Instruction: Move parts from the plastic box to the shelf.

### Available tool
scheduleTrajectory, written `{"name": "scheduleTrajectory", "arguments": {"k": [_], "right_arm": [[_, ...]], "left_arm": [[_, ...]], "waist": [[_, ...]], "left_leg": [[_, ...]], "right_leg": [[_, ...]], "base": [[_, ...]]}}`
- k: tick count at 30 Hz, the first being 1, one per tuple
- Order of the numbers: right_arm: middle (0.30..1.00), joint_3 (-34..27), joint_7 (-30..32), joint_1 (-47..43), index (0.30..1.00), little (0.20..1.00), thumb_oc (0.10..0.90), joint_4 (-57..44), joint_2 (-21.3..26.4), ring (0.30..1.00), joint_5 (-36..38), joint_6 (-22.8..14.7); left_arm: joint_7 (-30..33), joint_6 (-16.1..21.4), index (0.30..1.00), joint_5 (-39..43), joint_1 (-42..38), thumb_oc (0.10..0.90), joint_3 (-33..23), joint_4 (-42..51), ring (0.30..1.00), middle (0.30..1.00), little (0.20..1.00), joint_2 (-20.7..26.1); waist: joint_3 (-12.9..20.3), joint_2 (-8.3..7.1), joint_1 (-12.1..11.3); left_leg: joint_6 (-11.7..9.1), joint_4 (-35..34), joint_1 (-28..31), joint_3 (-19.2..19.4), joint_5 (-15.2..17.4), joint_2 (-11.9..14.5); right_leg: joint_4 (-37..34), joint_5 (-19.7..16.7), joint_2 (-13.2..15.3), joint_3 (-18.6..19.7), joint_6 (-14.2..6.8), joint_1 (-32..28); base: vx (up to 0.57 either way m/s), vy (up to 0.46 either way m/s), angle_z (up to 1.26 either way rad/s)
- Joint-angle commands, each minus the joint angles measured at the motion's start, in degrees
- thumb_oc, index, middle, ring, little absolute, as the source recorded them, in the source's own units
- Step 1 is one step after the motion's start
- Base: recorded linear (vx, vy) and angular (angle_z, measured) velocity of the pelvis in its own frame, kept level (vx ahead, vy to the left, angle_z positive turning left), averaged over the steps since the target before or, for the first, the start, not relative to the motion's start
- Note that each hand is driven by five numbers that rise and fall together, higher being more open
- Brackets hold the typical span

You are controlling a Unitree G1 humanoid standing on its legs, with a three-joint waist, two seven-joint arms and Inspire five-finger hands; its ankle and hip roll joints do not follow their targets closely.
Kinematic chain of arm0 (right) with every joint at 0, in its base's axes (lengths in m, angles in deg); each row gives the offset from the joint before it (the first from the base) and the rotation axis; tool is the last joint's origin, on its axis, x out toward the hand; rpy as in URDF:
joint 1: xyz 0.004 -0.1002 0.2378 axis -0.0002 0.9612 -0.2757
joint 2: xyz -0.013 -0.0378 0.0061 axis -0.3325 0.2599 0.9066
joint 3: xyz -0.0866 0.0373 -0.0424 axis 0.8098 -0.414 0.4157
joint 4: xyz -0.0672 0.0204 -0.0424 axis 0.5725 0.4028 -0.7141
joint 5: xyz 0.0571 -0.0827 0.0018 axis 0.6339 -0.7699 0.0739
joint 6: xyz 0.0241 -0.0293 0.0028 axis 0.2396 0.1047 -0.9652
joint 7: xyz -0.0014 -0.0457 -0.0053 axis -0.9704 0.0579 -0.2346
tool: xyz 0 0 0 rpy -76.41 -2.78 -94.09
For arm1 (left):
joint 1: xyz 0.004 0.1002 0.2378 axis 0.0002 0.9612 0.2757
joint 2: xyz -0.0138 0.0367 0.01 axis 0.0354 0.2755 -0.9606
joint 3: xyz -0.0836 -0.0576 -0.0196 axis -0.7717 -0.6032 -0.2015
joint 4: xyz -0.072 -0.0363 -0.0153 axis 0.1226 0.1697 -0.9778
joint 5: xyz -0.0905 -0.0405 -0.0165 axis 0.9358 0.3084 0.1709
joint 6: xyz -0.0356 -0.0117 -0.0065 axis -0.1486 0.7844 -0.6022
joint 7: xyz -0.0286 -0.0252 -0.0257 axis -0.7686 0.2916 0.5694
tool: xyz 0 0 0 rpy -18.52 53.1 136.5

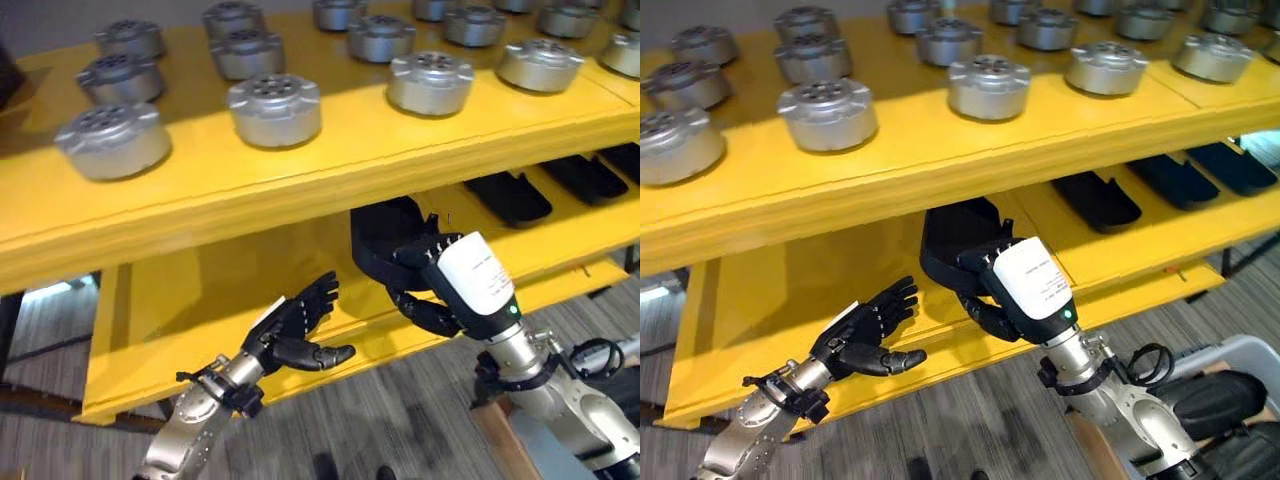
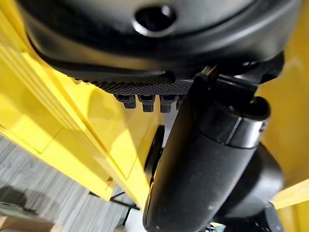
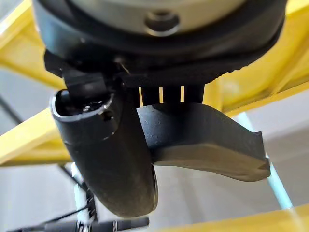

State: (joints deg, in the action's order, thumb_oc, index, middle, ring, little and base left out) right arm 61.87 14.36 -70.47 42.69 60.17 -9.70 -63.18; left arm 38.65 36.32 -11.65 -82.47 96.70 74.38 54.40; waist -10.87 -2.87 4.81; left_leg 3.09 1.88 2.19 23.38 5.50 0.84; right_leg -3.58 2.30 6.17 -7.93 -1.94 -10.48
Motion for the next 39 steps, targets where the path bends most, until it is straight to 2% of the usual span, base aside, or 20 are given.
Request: {"name": "scheduleTrajectory", "arguments": {"k": [1,2,4,10,14,15,17,20,21,23,24,27,29,33,34,37,38,39], "right_arm": [[0.300,-4.18,2.81,-5.86,0.300,0.300,0.400,-1.78,0.96,0.300,-0.40,-1.45],[0.300,-4.05,2.13,-5.55,0.300,0.300,0.400,-0.03,1.59,0.300,-0.41,-0.66],[0.300,-3.56,1.83,-5.49,0.300,0.300,0.400,1.02,1.67,0.300,-0.77,-0.17],[0.300,-1.96,0.06,-6.22,0.300,0.300,0.400,6.72,2.23,0.300,-0.89,1.52],[0.300,-1.92,-1.63,-5.74,0.300,0.300,0.400,10.58,2.44,0.300,-0.76,3.84],[0.300,-1.85,-1.05,-5.61,0.300,0.300,0.400,12.82,2.27,0.300,-0.99,4.22],[0.300,-1.54,-0.41,-5.75,0.300,0.300,0.400,15.04,2.23,0.300,-0.98,4.47],[0.300,-1.10,0.23,-6.03,0.300,0.300,0.400,19.08,1.79,0.300,0.08,6.42],[0.300,-1.16,-0.29,-6.05,0.300,0.300,0.400,20.23,1.51,0.300,-0.39,7.46],[0.300,-0.67,0.27,-6.52,0.300,0.300,0.400,22.08,1.11,0.300,-1.03,6.94],[0.300,0.00,0.07,-7.54,0.300,0.300,0.400,22.42,0.39,0.300,0.93,6.96],[0.300,-0.70,-2.38,-7.18,0.300,0.300,0.400,20.03,0.48,0.300,1.13,6.87],[0.300,-1.01,-4.04,-6.54,0.300,0.300,0.400,18.13,0.52,0.300,1.15,6.95],[0.300,0.27,-8.24,-7.01,0.300,0.300,0.400,15.78,1.42,0.300,1.65,8.58],[0.300,1.26,-9.34,-7.86,0.300,0.300,0.400,16.00,1.92,0.300,1.24,7.62],[0.300,1.86,-10.10,-8.21,0.300,0.300,0.400,16.10,2.54,0.300,1.36,7.56],[0.300,1.79,-10.79,-8.00,0.300,0.300,0.400,15.93,2.88,0.300,2.36,7.91],[0.300,0.02,-11.18,-6.32,0.300,0.300,0.400,16.60,2.43,0.300,1.78,7.04]], "left_arm": [[-1.69,4.30,1.000,4.62,-2.54,0.900,-1.08,5.06,1.000,1.000,1.000,-0.98],[-1.44,3.85,1.000,5.06,-1.57,0.900,-1.27,5.02,1.000,1.000,1.000,-0.79],[-1.50,3.81,1.000,5.14,-1.12,0.900,-1.27,4.89,1.000,1.000,1.000,-0.75],[-3.35,4.63,1.000,6.13,-0.26,0.900,-1.33,3.83,1.000,1.000,1.000,-0.14],[-4.23,5.73,1.000,5.35,-0.85,0.900,-0.92,2.74,1.000,1.000,1.000,-0.25],[-3.60,5.82,1.000,4.88,-1.48,0.900,-0.70,2.33,1.000,1.000,1.000,-0.29],[-3.70,5.50,1.000,5.48,-2.20,0.900,-0.79,1.72,1.000,1.000,1.000,-0.39],[-5.56,4.03,1.000,5.47,-2.87,0.900,-1.60,1.40,1.000,1.000,1.000,0.06],[-6.12,3.08,1.000,5.60,-2.80,0.900,-1.91,1.45,1.000,1.000,1.000,0.37],[-6.66,3.02,1.000,5.64,-2.53,0.900,-2.25,1.42,1.000,1.000,1.000,0.56],[-6.55,5.95,1.000,8.49,-2.07,0.900,-2.90,1.89,1.000,1.000,1.000,1.24],[-5.63,6.14,1.000,11.04,-1.76,0.900,-4.31,2.42,1.000,1.000,1.000,0.56],[-5.29,5.90,1.000,10.61,-2.17,0.900,-4.56,2.65,1.000,1.000,1.000,-0.14],[0.06,4.84,1.000,4.01,-1.99,0.900,-3.52,2.18,1.000,1.000,1.000,-1.23],[-1.15,4.85,1.000,4.02,-1.20,0.900,-3.25,2.77,1.000,1.000,1.000,-1.28],[-0.63,5.88,1.000,4.40,0.52,0.900,-3.56,3.44,1.000,1.000,1.000,-0.66],[-0.55,5.33,1.000,5.75,1.21,0.900,-3.98,3.47,1.000,1.000,1.000,-0.69],[-2.55,4.68,1.000,5.89,1.22,0.900,-4.21,2.35,1.000,1.000,1.000,-1.70]], "waist": [[4.23,2.50,1.21],[4.63,2.69,0.64],[4.88,2.67,0.18],[5.09,1.73,-1.51],[3.84,1.23,-1.63],[3.14,0.96,-1.65],[2.66,0.64,-1.83],[2.15,0.13,-2.56],[2.04,-0.09,-2.83],[1.90,-0.22,-3.17],[1.39,-0.36,-3.15],[1.56,-0.52,-3.26],[1.69,-0.69,-3.18],[2.02,-0.89,-3.02],[1.93,-0.43,-3.38],[1.72,0.21,-3.68],[1.69,0.52,-3.69],[1.61,1.08,-3.02]], "left_leg": [[-1.54,-3.47,4.06,-7.83,-0.61,0.35],[-1.78,-6.07,5.37,-9.42,-1.38,0.05],[-1.92,-6.80,5.55,-10.39,-1.68,0.00],[-1.18,-6.88,5.30,-11.00,-0.93,-0.24],[0.39,-6.88,5.18,-11.80,-1.12,-0.21],[0.90,-6.80,4.96,-12.53,-1.27,-0.28],[1.00,-6.62,4.62,-13.07,-1.39,-0.24],[0.68,-6.32,4.12,-14.51,-1.54,0.55],[0.40,-6.28,4.17,-15.05,-1.41,1.00],[-0.19,-6.58,4.72,-15.26,-1.49,1.84],[-1.52,-6.88,5.79,-15.75,-1.21,3.88],[-2.71,-6.88,5.58,-16.35,-1.27,5.60],[-3.44,-6.88,5.11,-17.12,-1.75,6.42],[-5.52,-6.88,5.59,-17.49,-2.69,8.48],[-6.55,-6.88,5.50,-17.70,-3.71,10.16],[-7.67,-6.88,5.14,-17.55,-5.16,12.09],[-8.30,-6.88,4.83,-16.78,-6.19,13.09],[-8.12,-6.19,4.85,-12.40,-6.75,12.29]], "right_leg": [[1.42,-1.17,-5.20,3.31,-1.44,5.56],[1.61,-0.47,-4.64,2.66,-2.00,5.10],[1.64,-0.37,-4.35,2.01,-2.20,4.91],[3.96,1.13,-3.28,-0.89,-2.67,4.62],[13.65,4.45,-3.37,-1.25,-2.68,7.43],[16.93,4.09,-3.04,-0.65,-3.10,9.31],[17.38,3.79,-2.31,-0.38,-3.41,10.18],[13.04,1.51,0.21,1.11,-5.15,9.13],[10.73,-0.57,1.83,1.87,-6.19,8.67],[8.20,-2.96,3.25,2.16,-7.03,8.07],[6.00,-7.55,5.28,3.88,-8.73,9.81],[3.31,-6.28,4.71,4.38,-9.55,8.62],[2.97,-5.13,4.10,4.62,-9.21,7.98],[3.15,-1.72,2.11,3.34,-6.53,6.17],[3.50,-0.29,1.46,2.09,-5.35,5.41],[3.96,1.04,0.52,0.56,-3.98,4.76],[4.15,1.62,-0.08,-0.50,-3.21,4.44],[4.36,2.21,-0.79,-2.64,-2.36,3.87]], "base": [[0.26,0.312,0.89],[0.22,0.259,0.52],[0.14,0.189,0.29],[0.11,0.179,0.33],[0.07,0.106,0.31],[-0.01,-0.008,0.21],[-0.01,-0.107,0.11],[0.03,-0.233,0.20],[0.02,-0.256,0.22],[0.00,-0.377,0.42],[-0.02,-0.482,0.40],[-0.05,-0.372,0.22],[-0.06,-0.366,0.31],[-0.06,-0.353,0.05],[-0.07,-0.367,-0.21],[-0.05,-0.275,-0.10],[-0.07,-0.264,-0.05],[-0.07,-0.224,0.04]]}}
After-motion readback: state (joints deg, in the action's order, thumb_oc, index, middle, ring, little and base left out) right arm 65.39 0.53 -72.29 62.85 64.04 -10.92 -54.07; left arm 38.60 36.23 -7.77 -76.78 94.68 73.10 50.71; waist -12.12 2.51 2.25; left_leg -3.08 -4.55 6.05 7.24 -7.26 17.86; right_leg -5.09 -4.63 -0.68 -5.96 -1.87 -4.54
